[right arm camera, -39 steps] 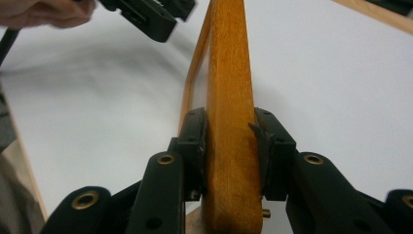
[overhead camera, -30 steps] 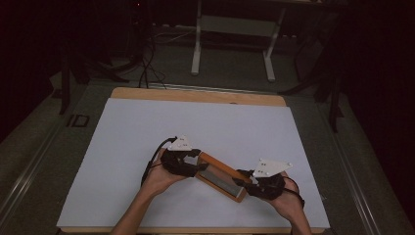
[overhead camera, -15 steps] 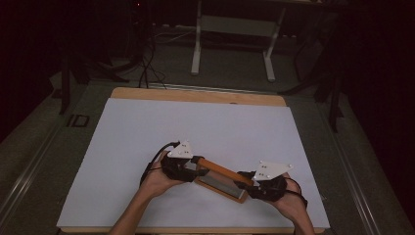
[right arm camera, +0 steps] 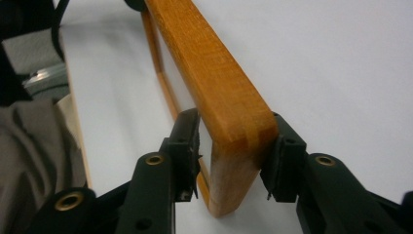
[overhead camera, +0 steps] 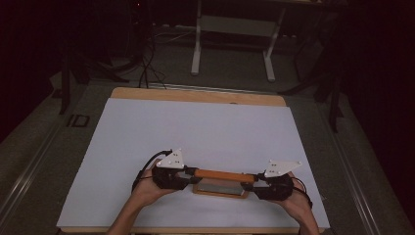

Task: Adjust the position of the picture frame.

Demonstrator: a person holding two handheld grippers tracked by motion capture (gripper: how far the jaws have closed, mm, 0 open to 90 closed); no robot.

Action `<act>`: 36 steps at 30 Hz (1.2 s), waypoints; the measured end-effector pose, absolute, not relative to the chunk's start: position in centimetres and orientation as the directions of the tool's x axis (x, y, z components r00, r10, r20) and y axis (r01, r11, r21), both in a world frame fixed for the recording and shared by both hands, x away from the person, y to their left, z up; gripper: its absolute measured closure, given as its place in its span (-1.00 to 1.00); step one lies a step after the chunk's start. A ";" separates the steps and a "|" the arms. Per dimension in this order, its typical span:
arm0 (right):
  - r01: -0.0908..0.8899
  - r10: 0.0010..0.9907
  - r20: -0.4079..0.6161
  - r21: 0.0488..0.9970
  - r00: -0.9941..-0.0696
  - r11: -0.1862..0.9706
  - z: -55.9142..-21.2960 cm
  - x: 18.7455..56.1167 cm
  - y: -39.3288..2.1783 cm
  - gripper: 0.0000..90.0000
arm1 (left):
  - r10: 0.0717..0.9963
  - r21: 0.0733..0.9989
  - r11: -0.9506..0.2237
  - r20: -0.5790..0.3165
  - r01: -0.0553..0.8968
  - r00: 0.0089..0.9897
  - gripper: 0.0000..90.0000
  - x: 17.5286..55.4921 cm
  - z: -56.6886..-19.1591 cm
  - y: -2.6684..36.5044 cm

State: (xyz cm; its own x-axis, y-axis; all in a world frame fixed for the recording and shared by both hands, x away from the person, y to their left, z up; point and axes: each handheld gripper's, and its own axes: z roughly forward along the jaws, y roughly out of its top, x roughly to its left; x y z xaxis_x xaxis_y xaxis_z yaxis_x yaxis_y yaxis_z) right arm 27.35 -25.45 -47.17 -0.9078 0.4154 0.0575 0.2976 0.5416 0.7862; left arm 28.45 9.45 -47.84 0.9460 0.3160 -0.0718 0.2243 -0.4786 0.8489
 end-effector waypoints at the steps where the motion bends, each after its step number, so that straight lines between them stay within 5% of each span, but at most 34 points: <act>1: 0.291 0.409 0.052 0.784 -0.911 0.549 -47.1 27.3 -25.4 0.40 | 0.313 0.849 -0.480 -0.072 0.223 0.947 0.46 28.4 -47.8 9.5; 21: 0.164 0.278 -0.020 0.765 -0.960 0.623 -44.4 28.9 -23.4 0.53 | 0.291 0.781 -0.599 0.009 0.175 0.957 0.19 29.6 -45.5 9.2; 25: 0.132 0.245 -0.036 0.763 -0.969 0.632 -43.4 29.7 -22.6 0.54 | 0.285 0.803 -0.564 -0.026 0.190 0.958 0.01 30.6 -44.8 9.3; 32: 0.072 0.192 -0.077 0.745 -0.978 0.663 -41.3 30.5 -20.2 0.54 | 0.229 0.800 -0.587 0.015 0.126 0.973 0.03 30.3 -43.7 6.7; 36: 0.038 0.165 -0.100 0.740 -0.981 0.671 -40.1 30.6 -18.5 0.54 | 0.239 0.794 -0.599 0.046 0.109 0.970 0.35 30.2 -43.6 6.4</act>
State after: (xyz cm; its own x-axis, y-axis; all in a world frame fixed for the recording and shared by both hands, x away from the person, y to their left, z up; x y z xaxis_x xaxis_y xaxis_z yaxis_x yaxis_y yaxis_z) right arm 30.62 -18.46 -40.12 -0.9813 0.1648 -0.0996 0.0376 0.6713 0.7403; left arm 30.25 6.40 -43.64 0.9700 0.2386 0.0461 0.1095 -0.5985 0.7936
